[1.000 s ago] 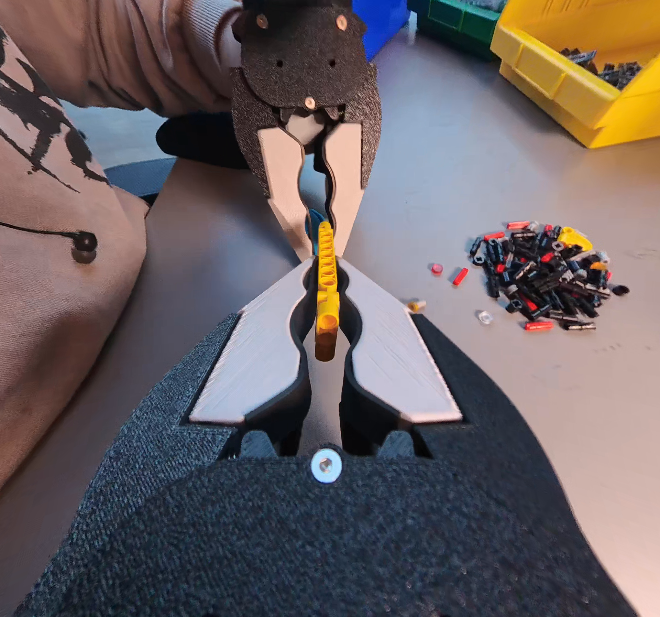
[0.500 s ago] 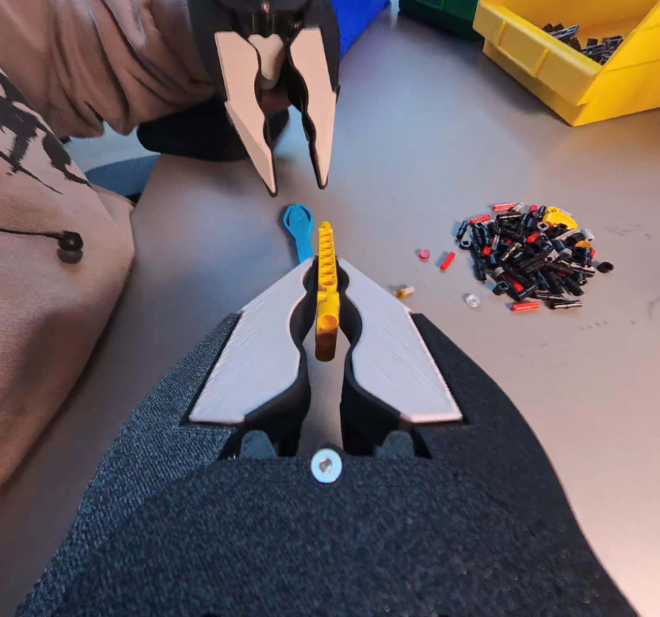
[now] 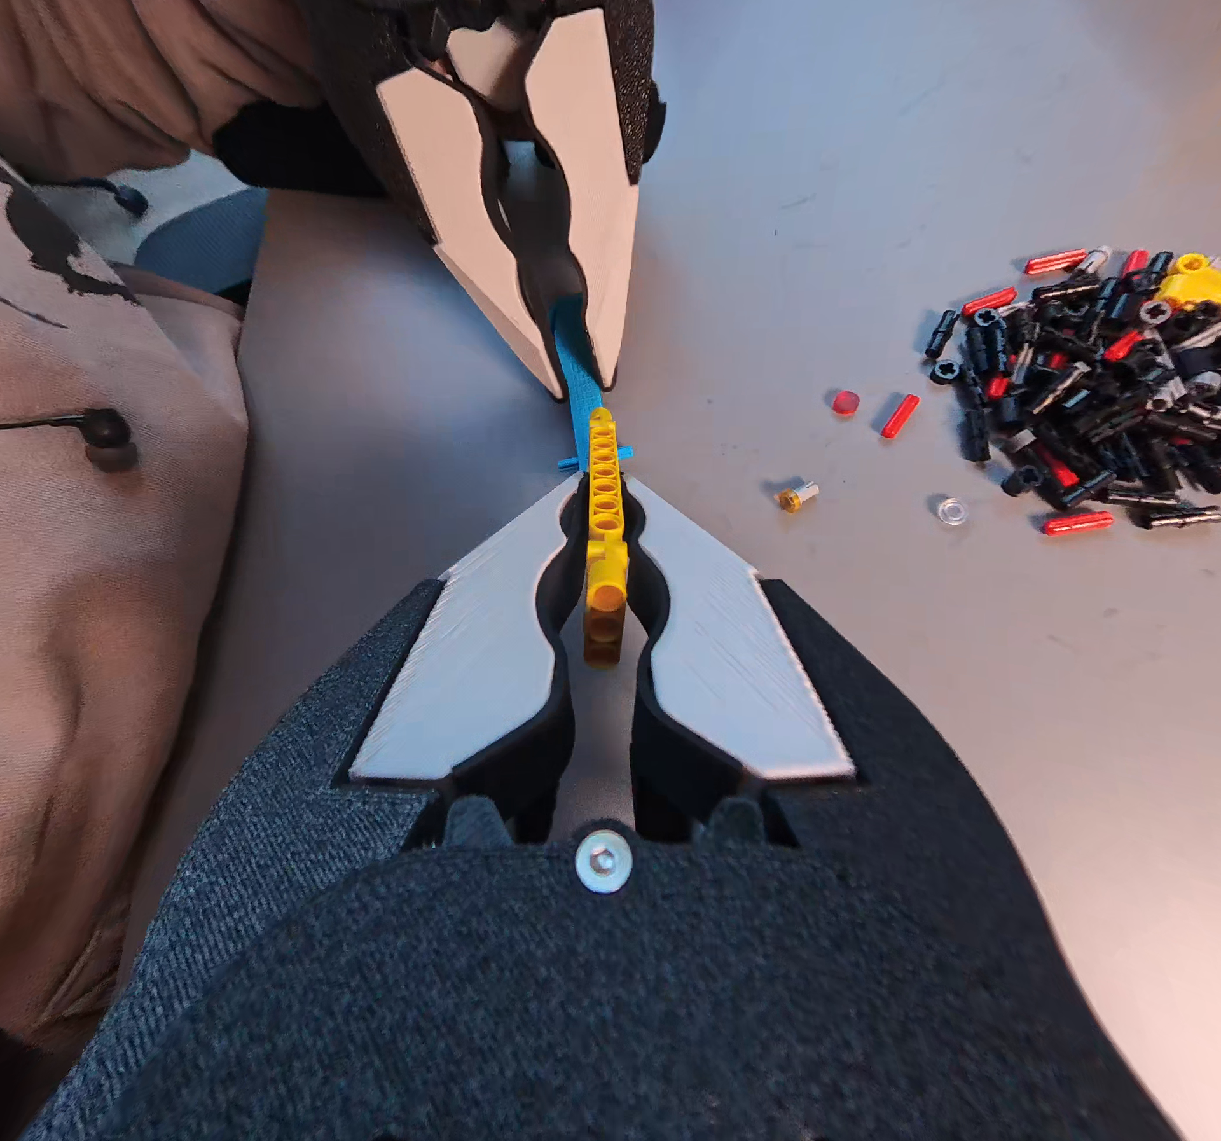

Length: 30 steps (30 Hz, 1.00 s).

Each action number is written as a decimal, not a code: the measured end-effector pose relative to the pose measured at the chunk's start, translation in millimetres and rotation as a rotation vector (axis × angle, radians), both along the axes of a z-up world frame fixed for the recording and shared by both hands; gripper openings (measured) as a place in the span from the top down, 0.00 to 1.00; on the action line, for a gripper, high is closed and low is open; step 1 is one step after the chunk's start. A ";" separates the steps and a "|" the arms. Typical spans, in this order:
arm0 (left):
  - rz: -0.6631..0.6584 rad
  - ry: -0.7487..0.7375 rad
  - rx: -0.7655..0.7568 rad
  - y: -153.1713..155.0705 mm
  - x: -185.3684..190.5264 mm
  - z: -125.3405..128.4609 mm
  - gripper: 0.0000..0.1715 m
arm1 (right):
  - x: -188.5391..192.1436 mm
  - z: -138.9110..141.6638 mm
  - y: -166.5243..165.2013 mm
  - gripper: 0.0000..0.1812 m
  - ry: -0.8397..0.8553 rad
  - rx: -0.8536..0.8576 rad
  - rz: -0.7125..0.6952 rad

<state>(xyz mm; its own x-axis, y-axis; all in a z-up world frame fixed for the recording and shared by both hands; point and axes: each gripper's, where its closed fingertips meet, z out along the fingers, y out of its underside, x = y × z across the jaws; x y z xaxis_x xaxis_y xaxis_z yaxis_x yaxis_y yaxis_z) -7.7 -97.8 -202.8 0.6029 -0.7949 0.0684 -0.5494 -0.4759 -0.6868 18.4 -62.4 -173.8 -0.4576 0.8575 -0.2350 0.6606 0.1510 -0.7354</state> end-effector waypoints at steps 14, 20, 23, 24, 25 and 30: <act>0.015 -0.026 0.072 8.0 -7.6 -1.2 0.91 | -10.4 -0.2 -6.3 0.97 -0.267 0.311 0.135; -0.011 0.039 0.118 6.8 -8.5 -4.8 0.92 | -15.9 -1.3 -12.7 0.97 -0.352 0.446 0.197; -0.009 0.017 0.096 6.6 -8.2 -4.8 0.92 | -17.3 -1.4 -13.3 0.97 -0.385 0.490 0.211; -0.009 0.013 0.092 6.7 -8.1 -4.8 0.92 | -17.5 -1.6 -13.6 0.97 -0.393 0.510 0.217; -0.009 0.009 0.088 6.6 -8.1 -4.9 0.92 | -18.0 -1.7 -14.2 0.97 -0.400 0.534 0.226; 0.002 -0.027 0.044 5.4 -9.8 -5.8 0.90 | -22.7 -3.9 -18.8 0.98 -0.429 0.631 0.274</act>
<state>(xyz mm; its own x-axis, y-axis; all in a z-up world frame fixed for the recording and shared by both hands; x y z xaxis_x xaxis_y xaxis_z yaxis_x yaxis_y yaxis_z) -17.5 -92.3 -208.6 0.6025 -0.7965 0.0497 -0.5296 -0.4456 -0.7218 -4.3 -81.1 -177.7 -0.6507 0.7575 0.0529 0.7450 0.6503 -0.1485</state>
